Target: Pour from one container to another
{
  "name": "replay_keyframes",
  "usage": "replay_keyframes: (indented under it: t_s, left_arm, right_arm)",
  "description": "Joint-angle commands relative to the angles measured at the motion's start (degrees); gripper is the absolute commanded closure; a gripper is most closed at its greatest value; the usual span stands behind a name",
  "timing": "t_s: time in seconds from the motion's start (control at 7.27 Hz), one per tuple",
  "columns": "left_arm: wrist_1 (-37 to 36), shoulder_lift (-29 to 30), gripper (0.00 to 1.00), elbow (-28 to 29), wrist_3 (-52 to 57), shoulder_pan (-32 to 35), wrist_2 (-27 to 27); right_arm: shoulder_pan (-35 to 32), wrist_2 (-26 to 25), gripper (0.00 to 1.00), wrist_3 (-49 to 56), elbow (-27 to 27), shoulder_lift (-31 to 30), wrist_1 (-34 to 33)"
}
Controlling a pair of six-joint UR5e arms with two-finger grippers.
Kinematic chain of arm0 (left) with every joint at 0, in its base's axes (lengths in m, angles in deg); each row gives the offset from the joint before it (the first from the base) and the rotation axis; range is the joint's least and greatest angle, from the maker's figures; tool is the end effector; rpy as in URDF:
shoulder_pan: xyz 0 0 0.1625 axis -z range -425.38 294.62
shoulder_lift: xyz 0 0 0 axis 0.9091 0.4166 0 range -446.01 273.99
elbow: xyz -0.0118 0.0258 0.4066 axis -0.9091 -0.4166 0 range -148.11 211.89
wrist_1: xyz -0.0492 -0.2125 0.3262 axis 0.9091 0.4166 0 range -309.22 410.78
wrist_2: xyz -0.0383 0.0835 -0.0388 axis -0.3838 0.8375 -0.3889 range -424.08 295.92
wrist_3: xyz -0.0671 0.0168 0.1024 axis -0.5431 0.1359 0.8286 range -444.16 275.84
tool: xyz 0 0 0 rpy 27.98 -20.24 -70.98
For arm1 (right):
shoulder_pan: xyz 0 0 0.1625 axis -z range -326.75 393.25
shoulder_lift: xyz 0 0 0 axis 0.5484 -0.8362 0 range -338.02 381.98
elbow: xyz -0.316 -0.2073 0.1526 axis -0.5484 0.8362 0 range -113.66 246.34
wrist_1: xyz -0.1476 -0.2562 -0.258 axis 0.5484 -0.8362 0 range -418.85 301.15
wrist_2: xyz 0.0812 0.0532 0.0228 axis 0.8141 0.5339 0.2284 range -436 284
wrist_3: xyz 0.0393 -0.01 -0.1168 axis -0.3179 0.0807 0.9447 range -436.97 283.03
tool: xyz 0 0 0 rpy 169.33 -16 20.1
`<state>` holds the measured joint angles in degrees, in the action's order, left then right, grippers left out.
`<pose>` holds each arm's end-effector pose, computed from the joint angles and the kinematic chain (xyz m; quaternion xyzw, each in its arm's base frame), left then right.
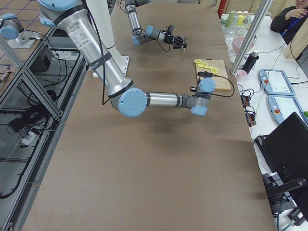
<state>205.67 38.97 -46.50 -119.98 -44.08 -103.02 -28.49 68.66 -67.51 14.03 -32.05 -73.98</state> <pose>0.5252 -0.4510 0.2528 0.6292 0.3075 -0.1045 0.7062 -0.3053 -0.6369 0.4289 0.4620 -0.4502 -0.4895 0.5868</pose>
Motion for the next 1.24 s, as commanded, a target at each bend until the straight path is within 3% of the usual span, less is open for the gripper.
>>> replay_keyframes:
  t_s: [0.0,0.41,0.55,1.1]
  left_arm:
    - [-0.20,2.19,1.00,0.51,0.93,0.32,-1.31]
    - [-0.11,3.25,1.00,1.57,4.67,0.06,-2.80]
    - [-0.02,3.42,1.00,1.48,5.66,-0.03,-2.81]
    - [0.33,4.21,1.00,1.39,5.59,-0.38,-2.81]
  right_arm:
    - [-1.62,0.62,1.00,0.03,-8.56,-0.11,-8.30]
    - [-2.24,0.18,1.00,0.47,-25.05,-4.48,-19.27]
    - [-2.41,0.09,1.00,0.30,-29.29,-6.68,-20.19]
    - [-1.72,0.01,1.00,-0.32,-36.18,-7.93,-25.90]
